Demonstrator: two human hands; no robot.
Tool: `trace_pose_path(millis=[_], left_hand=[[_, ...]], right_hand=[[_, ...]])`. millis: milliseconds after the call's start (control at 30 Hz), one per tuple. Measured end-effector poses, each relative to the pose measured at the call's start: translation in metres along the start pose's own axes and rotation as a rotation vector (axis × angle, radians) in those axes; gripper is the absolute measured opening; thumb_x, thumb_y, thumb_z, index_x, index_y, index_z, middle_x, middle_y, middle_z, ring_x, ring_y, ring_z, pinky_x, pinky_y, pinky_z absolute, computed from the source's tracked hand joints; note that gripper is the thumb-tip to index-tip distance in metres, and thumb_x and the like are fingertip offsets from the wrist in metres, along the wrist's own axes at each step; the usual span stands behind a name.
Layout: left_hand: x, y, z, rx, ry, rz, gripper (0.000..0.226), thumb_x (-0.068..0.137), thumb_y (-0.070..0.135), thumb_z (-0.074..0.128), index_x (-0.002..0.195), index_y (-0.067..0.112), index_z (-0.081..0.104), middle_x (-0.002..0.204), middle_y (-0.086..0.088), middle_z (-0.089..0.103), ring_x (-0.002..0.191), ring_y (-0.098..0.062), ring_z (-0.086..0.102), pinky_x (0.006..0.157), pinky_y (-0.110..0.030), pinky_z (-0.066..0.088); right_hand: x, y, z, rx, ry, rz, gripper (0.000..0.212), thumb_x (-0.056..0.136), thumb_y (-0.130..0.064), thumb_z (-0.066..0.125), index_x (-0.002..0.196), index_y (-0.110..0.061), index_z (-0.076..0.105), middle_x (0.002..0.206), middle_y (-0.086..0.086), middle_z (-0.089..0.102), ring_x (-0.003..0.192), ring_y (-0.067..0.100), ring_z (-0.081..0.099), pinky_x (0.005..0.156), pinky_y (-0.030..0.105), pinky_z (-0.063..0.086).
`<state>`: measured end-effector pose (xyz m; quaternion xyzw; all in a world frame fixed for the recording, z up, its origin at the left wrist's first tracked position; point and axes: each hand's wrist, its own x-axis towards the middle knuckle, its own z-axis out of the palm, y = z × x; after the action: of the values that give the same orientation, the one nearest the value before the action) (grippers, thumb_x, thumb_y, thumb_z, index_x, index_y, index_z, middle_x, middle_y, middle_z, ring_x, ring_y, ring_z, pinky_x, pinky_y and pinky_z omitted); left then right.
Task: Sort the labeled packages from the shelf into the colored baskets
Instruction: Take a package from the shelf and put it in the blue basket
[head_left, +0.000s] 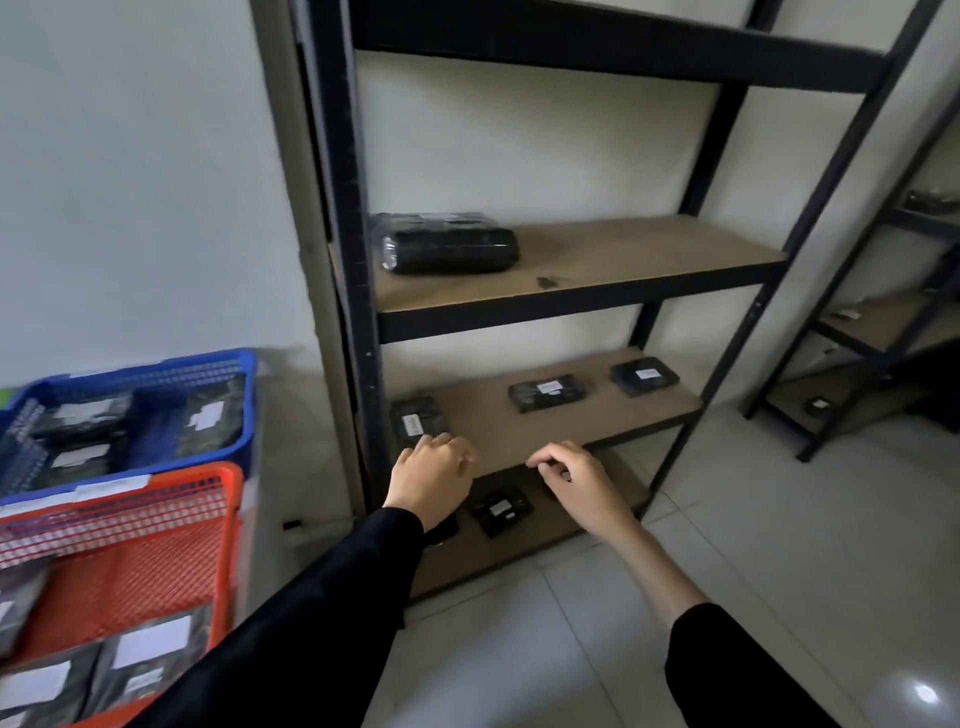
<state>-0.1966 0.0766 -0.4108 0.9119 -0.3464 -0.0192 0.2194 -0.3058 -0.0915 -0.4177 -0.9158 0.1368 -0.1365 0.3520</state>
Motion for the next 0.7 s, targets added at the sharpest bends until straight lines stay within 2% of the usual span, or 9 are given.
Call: trace_pose_path(millis=[100, 200, 300, 400, 467, 600, 700], left_hand=[[0.024, 0.015, 0.027, 0.038, -0.061, 0.016, 0.03, 0.091, 0.02, 0.038, 0.11, 0.023, 0.06, 0.122, 0.003, 0.057, 0.117, -0.019, 0.047, 0.094, -0.034, 0.036], [0.06, 0.023, 0.055, 0.06, -0.117, -0.006, 0.03, 0.091, 0.022, 0.038, 0.111, 0.023, 0.061, 0.121, 0.002, 0.058, 0.116, -0.02, 0.049, 0.095, -0.033, 0.037], [0.105, 0.031, 0.086, 0.042, -0.16, -0.058, 0.031, 0.091, 0.024, 0.038, 0.111, 0.02, 0.062, 0.12, -0.001, 0.06, 0.116, -0.021, 0.05, 0.095, -0.033, 0.038], [0.147, 0.041, 0.114, 0.028, -0.177, -0.134, 0.032, 0.093, 0.025, 0.036, 0.109, 0.017, 0.063, 0.117, -0.004, 0.061, 0.113, -0.023, 0.051, 0.094, -0.033, 0.039], [0.173, 0.046, 0.131, 0.011, -0.186, -0.193, 0.031, 0.094, 0.025, 0.036, 0.111, 0.018, 0.061, 0.116, -0.006, 0.06, 0.112, -0.026, 0.051, 0.093, -0.033, 0.038], [0.216, 0.04, 0.175, -0.016, -0.252, -0.257, 0.031, 0.097, 0.024, 0.033, 0.117, 0.015, 0.054, 0.12, -0.007, 0.057, 0.114, -0.026, 0.049, 0.093, -0.034, 0.037], [0.246, 0.029, 0.218, -0.06, -0.307, -0.298, 0.029, 0.095, 0.021, 0.036, 0.119, 0.012, 0.049, 0.122, -0.007, 0.051, 0.115, -0.025, 0.045, 0.093, -0.037, 0.038]], right_hand=[[0.007, 0.035, -0.008, -0.011, 0.003, 0.034, 0.018, 0.092, -0.005, 0.051, 0.095, -0.01, 0.067, 0.095, -0.004, 0.056, 0.085, 0.005, 0.056, 0.073, 0.003, 0.038], [0.032, 0.073, -0.011, -0.019, -0.034, 0.037, 0.017, 0.091, -0.007, 0.052, 0.096, -0.013, 0.068, 0.099, -0.002, 0.058, 0.091, 0.007, 0.054, 0.082, 0.015, 0.04], [0.069, 0.115, -0.019, -0.041, -0.097, 0.076, 0.017, 0.091, -0.01, 0.052, 0.097, -0.017, 0.067, 0.104, -0.002, 0.059, 0.101, 0.013, 0.051, 0.088, 0.021, 0.039], [0.112, 0.157, -0.025, -0.062, -0.163, 0.077, 0.016, 0.088, -0.011, 0.054, 0.093, -0.02, 0.066, 0.1, -0.004, 0.058, 0.104, 0.021, 0.054, 0.09, 0.03, 0.045], [0.142, 0.182, -0.034, -0.085, -0.22, 0.083, 0.016, 0.088, -0.011, 0.055, 0.094, -0.021, 0.066, 0.101, -0.004, 0.057, 0.106, 0.019, 0.053, 0.09, 0.028, 0.044], [0.188, 0.231, -0.04, -0.157, -0.216, 0.087, 0.025, 0.088, -0.012, 0.058, 0.112, -0.017, 0.06, 0.116, 0.0, 0.057, 0.114, 0.018, 0.048, 0.091, 0.021, 0.036], [0.215, 0.273, -0.03, -0.178, -0.254, 0.123, 0.042, 0.089, -0.014, 0.058, 0.129, -0.016, 0.047, 0.129, 0.003, 0.05, 0.122, 0.021, 0.042, 0.096, 0.026, 0.038]])
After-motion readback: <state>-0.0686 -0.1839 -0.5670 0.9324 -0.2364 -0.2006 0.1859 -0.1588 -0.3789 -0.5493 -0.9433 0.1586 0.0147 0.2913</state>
